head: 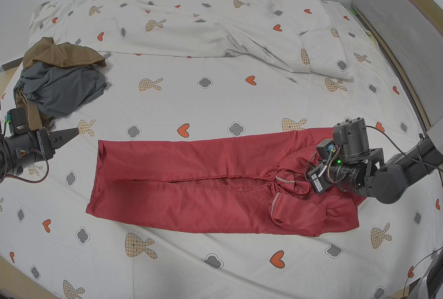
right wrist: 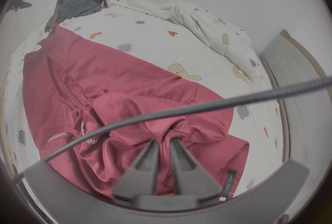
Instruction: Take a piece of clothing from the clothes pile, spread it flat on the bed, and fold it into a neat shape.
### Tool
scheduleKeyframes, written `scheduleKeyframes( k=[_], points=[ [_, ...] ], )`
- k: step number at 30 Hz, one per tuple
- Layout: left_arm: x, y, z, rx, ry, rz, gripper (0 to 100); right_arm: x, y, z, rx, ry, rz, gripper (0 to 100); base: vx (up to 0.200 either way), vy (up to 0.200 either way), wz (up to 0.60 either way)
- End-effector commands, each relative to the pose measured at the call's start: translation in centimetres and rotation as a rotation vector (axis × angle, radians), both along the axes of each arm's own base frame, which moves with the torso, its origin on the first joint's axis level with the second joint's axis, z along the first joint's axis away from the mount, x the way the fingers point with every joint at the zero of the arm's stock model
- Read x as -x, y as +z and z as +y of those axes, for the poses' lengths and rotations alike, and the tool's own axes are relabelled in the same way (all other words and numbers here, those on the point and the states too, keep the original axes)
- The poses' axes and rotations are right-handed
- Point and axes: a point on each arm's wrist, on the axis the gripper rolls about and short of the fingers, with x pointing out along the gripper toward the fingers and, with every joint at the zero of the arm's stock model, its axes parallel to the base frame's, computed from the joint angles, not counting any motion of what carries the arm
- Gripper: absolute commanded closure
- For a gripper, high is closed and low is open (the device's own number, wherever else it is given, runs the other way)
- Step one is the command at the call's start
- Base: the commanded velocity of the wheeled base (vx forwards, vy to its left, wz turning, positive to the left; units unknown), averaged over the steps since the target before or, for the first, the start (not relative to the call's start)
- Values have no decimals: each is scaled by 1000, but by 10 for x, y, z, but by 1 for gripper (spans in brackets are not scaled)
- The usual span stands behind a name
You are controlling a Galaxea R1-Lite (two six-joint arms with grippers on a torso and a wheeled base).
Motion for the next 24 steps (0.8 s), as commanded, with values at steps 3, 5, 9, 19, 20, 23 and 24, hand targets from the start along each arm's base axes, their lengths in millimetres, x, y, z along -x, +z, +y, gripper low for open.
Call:
scheduleKeyframes(
  k=[3,5,9,19,20,23,24],
  points=[
    [-1,-1,0,1,1,5,0,2,-2,0,3,1,9,100,0,0,0],
    [-1,-1,0,0,1,5,0,6,4,-2,-6,1,-4,100,0,0,0],
    [-1,-2,0,-1,0,6,0,21,31,-9,-83,8,-55,100,0,0,0],
    [-1,-4,-1,0,-8,14,0,43,71,-33,-364,-66,135,100,0,0,0],
    [-1,-4,-1,0,-8,14,0,44,73,-37,-391,-85,182,100,0,0,0],
    [-1,-4,-1,0,-8,15,0,43,72,-40,-420,-101,240,100,0,0,0],
    [0,-4,-2,0,-9,12,0,42,71,-41,-459,-98,268,100,0,0,0]
  ],
)
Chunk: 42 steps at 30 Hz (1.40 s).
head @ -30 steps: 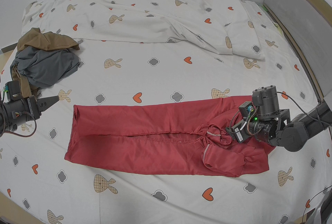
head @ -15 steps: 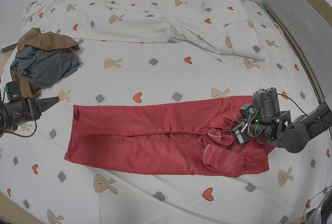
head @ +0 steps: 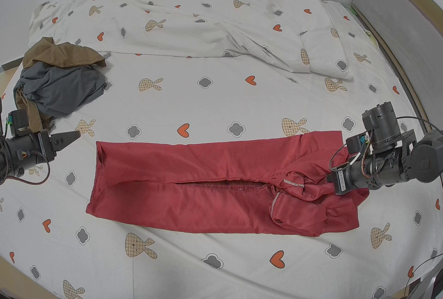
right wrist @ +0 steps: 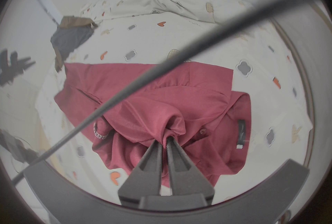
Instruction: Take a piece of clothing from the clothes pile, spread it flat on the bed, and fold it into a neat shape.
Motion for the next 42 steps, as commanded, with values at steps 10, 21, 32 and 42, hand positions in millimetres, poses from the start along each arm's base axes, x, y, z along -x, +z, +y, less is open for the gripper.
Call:
scheduleKeyframes(
  k=[10,21,32,42],
  points=[
    [1,0,-1,0,-4,-2,0,-36,1,-6,-171,-55,85,100,0,0,0],
    [0,-1,-1,1,-3,5,0,-92,-25,-9,-203,-63,127,100,0,0,0],
    [-2,-3,0,2,-1,13,0,-107,-14,-9,-217,-70,70,100,0,0,0],
    [-3,-4,0,1,-3,15,0,-94,9,-10,-239,-64,19,0,0,0,0]
  ],
)
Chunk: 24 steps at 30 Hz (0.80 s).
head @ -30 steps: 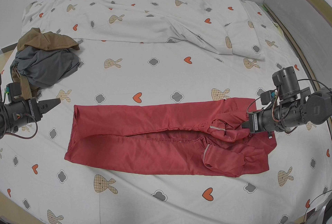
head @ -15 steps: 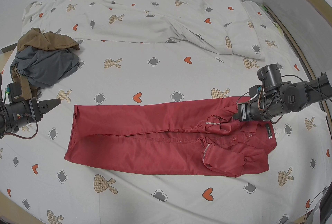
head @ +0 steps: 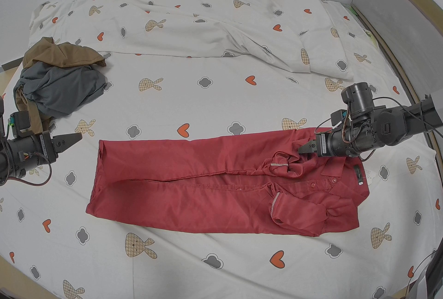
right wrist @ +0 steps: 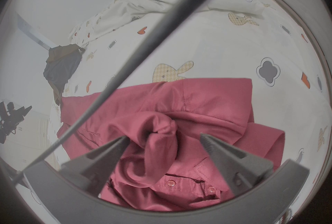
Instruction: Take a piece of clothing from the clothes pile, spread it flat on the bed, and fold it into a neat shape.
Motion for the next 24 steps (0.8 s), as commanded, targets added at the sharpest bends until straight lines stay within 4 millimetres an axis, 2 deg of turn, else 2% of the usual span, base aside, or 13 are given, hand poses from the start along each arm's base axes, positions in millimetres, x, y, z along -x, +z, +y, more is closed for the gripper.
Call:
scheduleKeyframes(
  k=[1,2,4,7,10,11,13,15,20,21,24],
  points=[
    [0,0,0,1,0,2,0,17,26,-3,-17,3,-58,0,0,0,0],
    [0,0,0,1,0,2,0,17,26,-3,-17,3,-58,0,0,0,0],
    [0,0,0,1,-1,2,0,34,41,-7,-22,2,-92,0,0,0,0],
    [0,0,0,1,0,2,0,47,47,-10,-24,2,-97,0,0,0,0],
    [0,-1,0,1,0,3,0,65,41,-12,-18,9,-58,0,0,0,0],
    [0,-1,0,1,0,3,0,65,41,-12,-18,9,-58,0,0,0,0],
    [0,-1,0,1,0,2,0,75,24,-10,-26,0,18,0,0,0,0],
    [0,-2,0,2,-1,6,0,77,14,-7,-41,-13,65,0,0,0,0],
    [1,-2,-1,2,-3,8,0,78,9,-5,-66,-30,88,0,0,0,0],
    [1,-3,-2,3,-9,9,0,73,2,1,-86,-32,119,0,0,0,0],
    [1,-3,-2,2,-8,10,0,66,2,4,-110,-27,126,0,0,0,0]
  ],
)
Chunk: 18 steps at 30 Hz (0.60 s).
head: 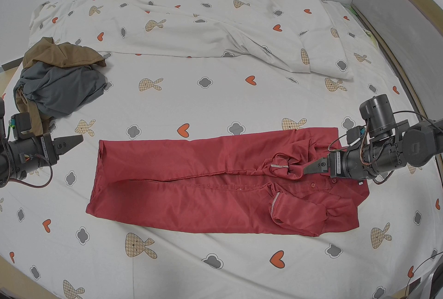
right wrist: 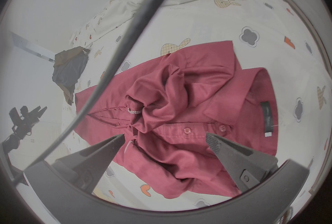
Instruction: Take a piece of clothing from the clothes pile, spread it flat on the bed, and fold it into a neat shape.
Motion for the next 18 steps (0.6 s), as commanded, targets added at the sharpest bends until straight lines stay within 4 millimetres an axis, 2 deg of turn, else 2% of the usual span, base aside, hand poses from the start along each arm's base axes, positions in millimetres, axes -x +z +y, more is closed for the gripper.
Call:
scheduleKeyframes(
  k=[1,4,11,15,16,18],
  points=[
    [1,0,-1,0,-2,0,0,-12,-5,8,-29,10,19,0,0,0,0],
    [1,-1,-1,-14,-8,1,0,-24,-10,13,-48,-8,37,0,0,0,0],
    [1,-3,-1,-18,-9,3,0,-36,-26,21,-40,-7,72,0,0,0,0],
    [1,-2,-1,-18,-9,2,0,-38,-26,19,-40,-13,71,0,0,0,0],
    [1,-3,-1,-18,-9,3,0,-40,-27,19,-40,-15,72,100,0,0,0],
    [1,-3,-1,-18,-9,3,0,-42,-26,19,-41,-17,65,100,0,0,0]
  ],
)
